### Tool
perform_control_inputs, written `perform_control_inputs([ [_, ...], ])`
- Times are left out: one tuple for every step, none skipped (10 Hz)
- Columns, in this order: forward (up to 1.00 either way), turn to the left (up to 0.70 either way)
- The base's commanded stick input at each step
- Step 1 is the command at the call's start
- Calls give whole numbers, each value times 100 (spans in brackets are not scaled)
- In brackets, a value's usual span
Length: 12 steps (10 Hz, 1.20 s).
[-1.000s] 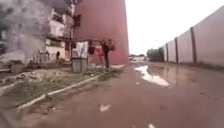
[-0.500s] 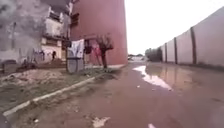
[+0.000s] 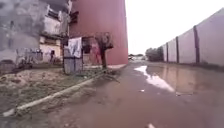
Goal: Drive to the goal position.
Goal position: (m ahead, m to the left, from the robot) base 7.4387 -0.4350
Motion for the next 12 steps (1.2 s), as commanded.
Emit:
perform_control_inputs([
  [50, 0],
  [50, 0],
  [50, 0],
  [50, -19],
  [50, -45],
  [50, -12],
  [50, 0],
  [50, 0],
  [50, 0],
  [50, 0],
  [50, 0],
  [50, -17],
])
